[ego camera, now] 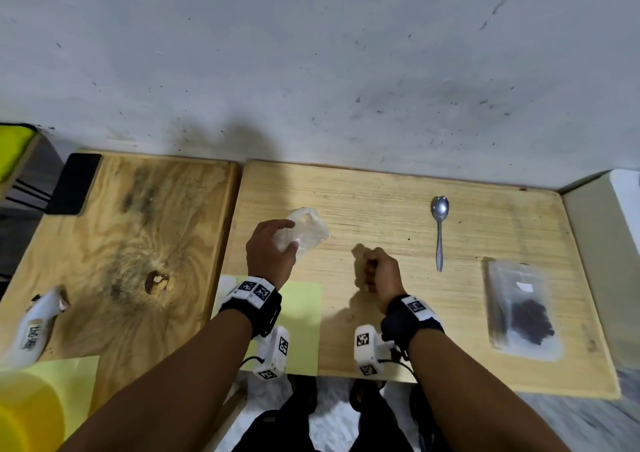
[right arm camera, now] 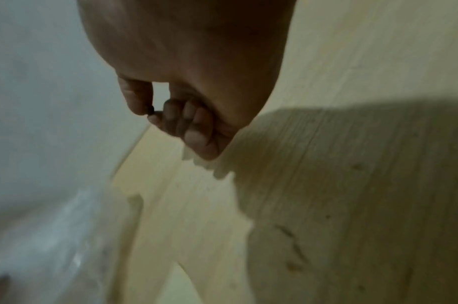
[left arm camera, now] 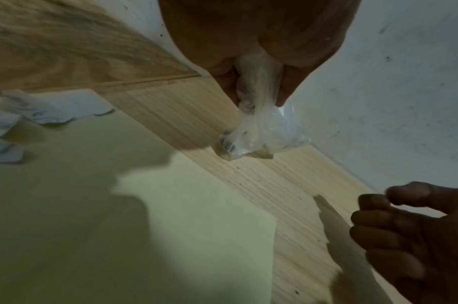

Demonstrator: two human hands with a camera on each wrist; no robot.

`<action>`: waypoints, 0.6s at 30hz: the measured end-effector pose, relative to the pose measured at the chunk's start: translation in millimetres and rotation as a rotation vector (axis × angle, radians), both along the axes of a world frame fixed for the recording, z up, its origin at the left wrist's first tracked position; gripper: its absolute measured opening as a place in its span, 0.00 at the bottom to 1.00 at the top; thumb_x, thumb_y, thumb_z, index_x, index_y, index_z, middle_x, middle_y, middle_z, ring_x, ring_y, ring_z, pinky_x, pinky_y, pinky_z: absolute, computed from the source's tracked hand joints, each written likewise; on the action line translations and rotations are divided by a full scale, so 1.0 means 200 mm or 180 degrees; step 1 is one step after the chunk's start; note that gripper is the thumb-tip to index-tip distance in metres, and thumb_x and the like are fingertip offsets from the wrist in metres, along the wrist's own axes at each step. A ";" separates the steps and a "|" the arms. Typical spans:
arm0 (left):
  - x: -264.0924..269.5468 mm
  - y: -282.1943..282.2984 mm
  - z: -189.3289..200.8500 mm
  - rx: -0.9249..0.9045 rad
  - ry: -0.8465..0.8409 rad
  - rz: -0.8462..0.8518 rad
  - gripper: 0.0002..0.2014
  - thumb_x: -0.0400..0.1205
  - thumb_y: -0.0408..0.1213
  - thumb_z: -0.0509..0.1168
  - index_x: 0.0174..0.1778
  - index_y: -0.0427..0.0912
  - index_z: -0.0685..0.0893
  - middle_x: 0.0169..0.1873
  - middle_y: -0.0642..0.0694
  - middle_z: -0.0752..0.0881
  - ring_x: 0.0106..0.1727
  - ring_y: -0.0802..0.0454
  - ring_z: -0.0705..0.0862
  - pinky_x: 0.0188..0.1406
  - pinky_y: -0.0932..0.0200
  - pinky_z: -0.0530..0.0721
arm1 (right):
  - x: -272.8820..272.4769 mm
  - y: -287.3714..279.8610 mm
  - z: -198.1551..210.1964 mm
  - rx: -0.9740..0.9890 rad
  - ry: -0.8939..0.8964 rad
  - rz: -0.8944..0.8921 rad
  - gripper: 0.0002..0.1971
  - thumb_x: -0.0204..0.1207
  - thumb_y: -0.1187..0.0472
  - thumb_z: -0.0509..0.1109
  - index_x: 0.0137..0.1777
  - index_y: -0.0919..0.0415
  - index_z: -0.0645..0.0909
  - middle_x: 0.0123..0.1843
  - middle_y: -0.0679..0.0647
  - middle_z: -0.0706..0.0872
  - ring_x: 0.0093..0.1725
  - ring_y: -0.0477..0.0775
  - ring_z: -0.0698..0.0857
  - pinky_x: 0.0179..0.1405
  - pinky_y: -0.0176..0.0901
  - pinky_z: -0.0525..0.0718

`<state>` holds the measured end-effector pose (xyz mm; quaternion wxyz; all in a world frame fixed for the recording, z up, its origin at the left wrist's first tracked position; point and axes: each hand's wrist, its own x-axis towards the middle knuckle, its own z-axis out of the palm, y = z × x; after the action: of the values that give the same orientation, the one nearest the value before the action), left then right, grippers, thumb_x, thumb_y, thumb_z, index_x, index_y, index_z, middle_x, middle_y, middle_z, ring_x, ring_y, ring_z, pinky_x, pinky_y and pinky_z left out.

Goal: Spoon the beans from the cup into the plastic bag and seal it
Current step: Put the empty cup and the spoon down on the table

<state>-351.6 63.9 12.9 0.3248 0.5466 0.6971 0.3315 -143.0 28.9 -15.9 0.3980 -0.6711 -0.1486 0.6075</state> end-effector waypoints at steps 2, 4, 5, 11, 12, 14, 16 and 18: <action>0.02 0.00 0.00 -0.0022 0.0036 -0.0123 0.17 0.70 0.28 0.74 0.52 0.47 0.88 0.55 0.51 0.84 0.55 0.56 0.81 0.56 0.70 0.73 | 0.05 -0.01 0.04 -0.0145 0.0786 -0.0431 0.14 0.74 0.64 0.54 0.27 0.55 0.69 0.22 0.48 0.64 0.19 0.47 0.58 0.20 0.35 0.52; 0.06 -0.01 0.00 -0.0053 0.0055 -0.0274 0.17 0.69 0.27 0.75 0.52 0.48 0.88 0.55 0.52 0.83 0.55 0.57 0.80 0.53 0.82 0.68 | 0.11 -0.03 0.06 -0.0155 0.0821 -0.0472 0.11 0.72 0.63 0.52 0.30 0.56 0.69 0.23 0.49 0.64 0.19 0.47 0.57 0.21 0.35 0.50; 0.08 -0.01 0.00 -0.0062 0.0039 -0.0332 0.17 0.69 0.27 0.75 0.51 0.48 0.88 0.55 0.53 0.83 0.56 0.57 0.81 0.52 0.84 0.67 | 0.13 -0.05 0.07 -0.0146 0.0718 -0.0429 0.11 0.73 0.63 0.52 0.30 0.57 0.70 0.23 0.49 0.65 0.19 0.47 0.58 0.20 0.35 0.52; 0.30 -0.09 0.03 0.0109 0.0121 -0.0914 0.14 0.71 0.30 0.75 0.50 0.48 0.88 0.54 0.51 0.84 0.54 0.54 0.82 0.53 0.87 0.62 | 0.28 -0.22 0.12 -0.0137 -0.0486 -0.0287 0.19 0.80 0.59 0.69 0.27 0.56 0.71 0.22 0.50 0.69 0.19 0.50 0.64 0.22 0.40 0.64; 0.36 -0.11 0.04 0.0137 0.0139 -0.1047 0.14 0.71 0.30 0.75 0.50 0.49 0.88 0.53 0.51 0.85 0.55 0.54 0.82 0.53 0.86 0.62 | 0.33 -0.27 0.12 -0.0082 -0.0589 -0.0292 0.21 0.79 0.58 0.71 0.25 0.55 0.70 0.21 0.51 0.68 0.19 0.51 0.63 0.23 0.40 0.64; 0.48 -0.18 0.06 0.0137 0.0109 -0.1276 0.14 0.71 0.31 0.76 0.51 0.49 0.88 0.53 0.52 0.85 0.56 0.53 0.82 0.55 0.78 0.66 | 0.41 -0.40 0.12 0.0052 -0.0741 -0.0344 0.24 0.78 0.57 0.74 0.23 0.54 0.69 0.21 0.53 0.66 0.20 0.52 0.64 0.24 0.39 0.66; 0.59 -0.26 0.08 0.0044 -0.0076 -0.1425 0.14 0.71 0.30 0.75 0.50 0.48 0.88 0.53 0.53 0.85 0.56 0.54 0.82 0.57 0.70 0.72 | 0.50 -0.53 0.12 0.0126 -0.0870 -0.0413 0.23 0.77 0.59 0.75 0.24 0.56 0.70 0.21 0.54 0.66 0.21 0.52 0.65 0.23 0.39 0.66; 0.73 -0.35 0.10 0.0001 -0.0272 -0.1595 0.14 0.70 0.28 0.75 0.49 0.48 0.88 0.52 0.53 0.85 0.55 0.53 0.83 0.57 0.63 0.76 | 0.60 -0.69 0.14 0.0148 -0.0981 -0.0615 0.20 0.75 0.62 0.76 0.25 0.58 0.72 0.20 0.53 0.67 0.21 0.51 0.66 0.23 0.39 0.67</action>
<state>-206.3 -7.1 32.5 0.4258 0.6878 0.5255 0.2635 -22.7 -109.6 11.8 0.4424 -0.7580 -0.1566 0.4529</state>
